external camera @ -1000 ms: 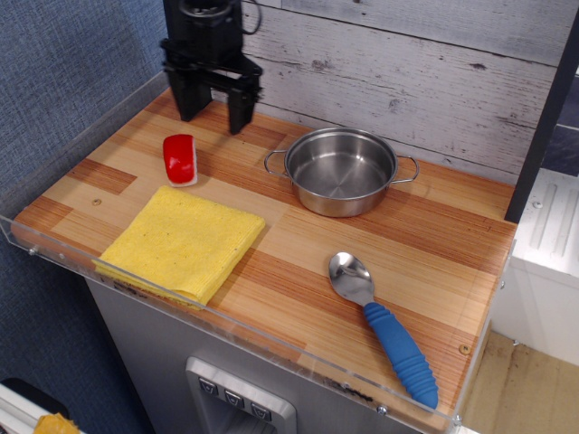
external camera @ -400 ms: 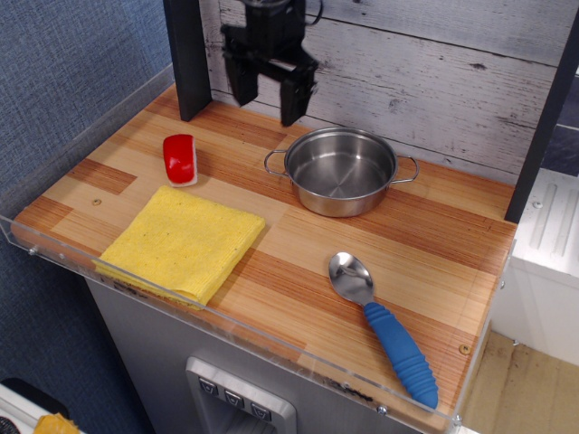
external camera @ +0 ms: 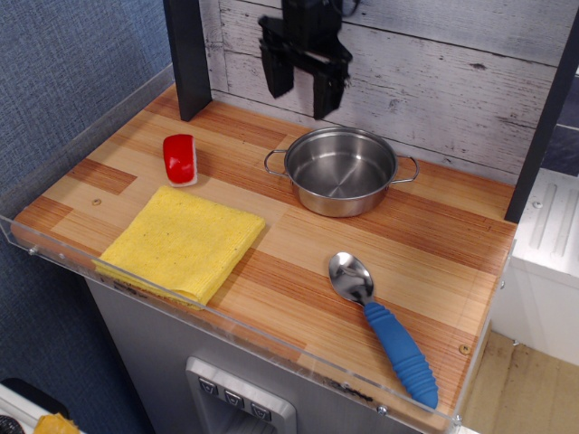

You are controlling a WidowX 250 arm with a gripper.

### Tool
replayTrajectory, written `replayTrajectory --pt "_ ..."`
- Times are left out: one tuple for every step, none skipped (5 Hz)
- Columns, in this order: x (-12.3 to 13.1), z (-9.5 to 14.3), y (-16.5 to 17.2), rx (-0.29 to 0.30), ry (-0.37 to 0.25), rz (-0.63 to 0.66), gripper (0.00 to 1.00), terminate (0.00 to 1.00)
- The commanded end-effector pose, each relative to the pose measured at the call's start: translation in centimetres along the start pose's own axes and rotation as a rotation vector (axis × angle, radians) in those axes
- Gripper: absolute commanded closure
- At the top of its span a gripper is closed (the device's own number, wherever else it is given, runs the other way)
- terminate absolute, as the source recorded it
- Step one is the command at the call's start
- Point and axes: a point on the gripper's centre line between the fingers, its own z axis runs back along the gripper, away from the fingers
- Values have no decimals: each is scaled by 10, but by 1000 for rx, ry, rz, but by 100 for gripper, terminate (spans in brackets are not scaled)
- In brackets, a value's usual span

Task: Pick up the pot and place it behind the blue spoon

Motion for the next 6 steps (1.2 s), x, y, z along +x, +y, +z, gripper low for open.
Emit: replayTrajectory --pt "2 9 -6 -6 -36 -30 0 0" --pt "-4 3 -12 -18 -11 -37 0 0" --pt "-11 -2 -15 -15 13 -55 0 0" --pt "-10 -13 -18 -1 57 -77 0 0" --pt "-7 -25 -19 11 75 -77 0 0" --pt "-9 -27 -18 17 89 -67 0 0"
